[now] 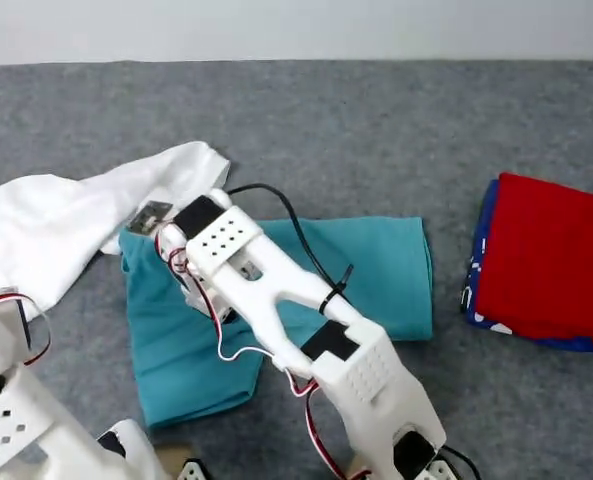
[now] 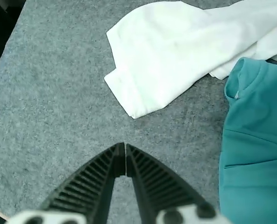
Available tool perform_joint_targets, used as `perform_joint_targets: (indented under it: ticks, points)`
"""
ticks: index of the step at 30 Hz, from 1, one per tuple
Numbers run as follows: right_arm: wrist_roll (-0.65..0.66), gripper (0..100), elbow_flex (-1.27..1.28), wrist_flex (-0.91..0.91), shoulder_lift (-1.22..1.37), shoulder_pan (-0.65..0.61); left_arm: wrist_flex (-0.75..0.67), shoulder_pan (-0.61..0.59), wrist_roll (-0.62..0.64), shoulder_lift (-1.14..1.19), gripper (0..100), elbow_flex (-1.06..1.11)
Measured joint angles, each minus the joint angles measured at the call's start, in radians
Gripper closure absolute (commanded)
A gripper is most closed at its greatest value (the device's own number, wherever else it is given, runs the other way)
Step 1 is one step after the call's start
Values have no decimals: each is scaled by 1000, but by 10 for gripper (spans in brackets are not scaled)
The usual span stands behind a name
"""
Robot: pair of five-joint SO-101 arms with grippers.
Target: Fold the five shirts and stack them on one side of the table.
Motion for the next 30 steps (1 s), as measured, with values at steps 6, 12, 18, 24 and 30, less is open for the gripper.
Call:
perform_joint_targets:
  ticks: [6, 12, 18, 24, 30]
  points:
    - [0, 852, 0, -21, 29, -2, 0, 0, 0, 0, 995, 0]
    - [0, 894, 0, -41, 29, -44, 0, 0, 0, 0, 995, 0]
    - [0, 916, 0, -75, 38, -55, 0, 0, 5, 0, 995, 0]
    - [0, 913, 0, -100, 38, -55, 0, 0, 5, 0, 995, 3]
    - [0, 926, -2, -100, 57, -54, 0, 0, 5, 0, 995, 3]
